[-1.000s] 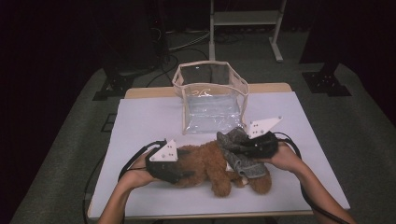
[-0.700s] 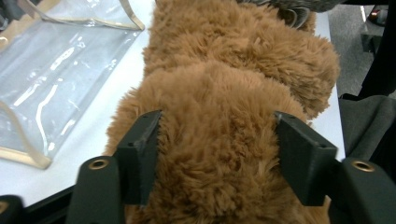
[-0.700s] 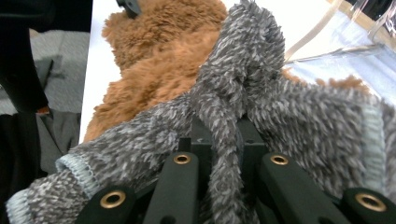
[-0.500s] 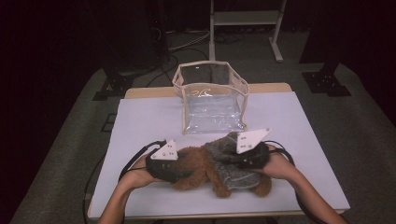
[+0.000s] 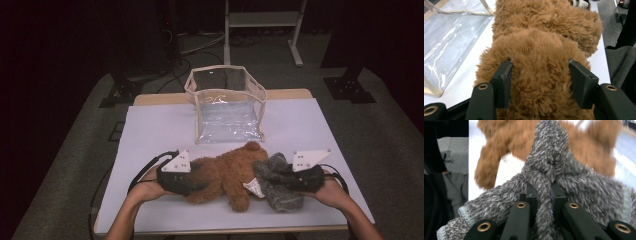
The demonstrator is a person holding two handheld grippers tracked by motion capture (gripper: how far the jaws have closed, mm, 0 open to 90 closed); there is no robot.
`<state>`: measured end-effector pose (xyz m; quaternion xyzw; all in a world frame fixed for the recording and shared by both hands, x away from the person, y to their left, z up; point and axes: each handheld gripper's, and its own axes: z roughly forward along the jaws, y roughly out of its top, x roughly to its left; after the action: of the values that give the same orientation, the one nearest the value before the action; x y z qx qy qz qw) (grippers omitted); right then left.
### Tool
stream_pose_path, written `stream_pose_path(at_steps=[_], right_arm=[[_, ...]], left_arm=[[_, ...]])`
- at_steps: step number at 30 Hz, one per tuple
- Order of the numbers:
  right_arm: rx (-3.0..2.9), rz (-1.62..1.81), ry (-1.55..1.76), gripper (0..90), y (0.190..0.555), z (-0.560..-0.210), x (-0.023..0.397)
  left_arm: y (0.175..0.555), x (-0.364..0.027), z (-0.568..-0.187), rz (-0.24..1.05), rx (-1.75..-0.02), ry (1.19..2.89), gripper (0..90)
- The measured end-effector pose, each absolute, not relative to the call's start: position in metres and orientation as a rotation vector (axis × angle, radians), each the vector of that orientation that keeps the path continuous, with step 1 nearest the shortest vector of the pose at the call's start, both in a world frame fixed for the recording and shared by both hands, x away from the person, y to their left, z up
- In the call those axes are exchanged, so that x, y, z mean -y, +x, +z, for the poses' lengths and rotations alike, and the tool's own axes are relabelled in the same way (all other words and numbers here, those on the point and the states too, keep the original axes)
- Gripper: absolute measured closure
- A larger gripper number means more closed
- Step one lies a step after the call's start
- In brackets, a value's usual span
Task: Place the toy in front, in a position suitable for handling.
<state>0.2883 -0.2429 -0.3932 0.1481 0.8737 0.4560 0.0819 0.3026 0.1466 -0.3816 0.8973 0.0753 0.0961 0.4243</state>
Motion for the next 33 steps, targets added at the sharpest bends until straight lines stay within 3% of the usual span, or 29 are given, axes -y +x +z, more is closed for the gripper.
stream_pose_path(at_steps=[6,14,20,24,33], right_arm=[[-2.579,1.405,0.495,80.4,0.281,-0.399,0.257],[-2.53,1.451,0.44,80.4,0.293,-0.387,0.235],[-2.537,1.444,0.524,80.4,0.279,-0.411,0.262],[-2.52,1.448,0.567,80.4,0.276,-0.405,0.278],[-2.526,1.419,0.332,80.2,0.313,-0.355,0.214]], left_arm=[[0.305,-0.144,-0.38,0.244,-0.163,2.259,41.8],[0.309,-0.144,-0.38,0.244,-0.167,2.264,42.3],[0.307,-0.145,-0.381,0.233,-0.149,2.248,42.5],[0.308,-0.142,-0.381,0.228,-0.134,2.249,43.0],[0.311,-0.122,-0.381,0.238,-0.071,2.282,44.7]])
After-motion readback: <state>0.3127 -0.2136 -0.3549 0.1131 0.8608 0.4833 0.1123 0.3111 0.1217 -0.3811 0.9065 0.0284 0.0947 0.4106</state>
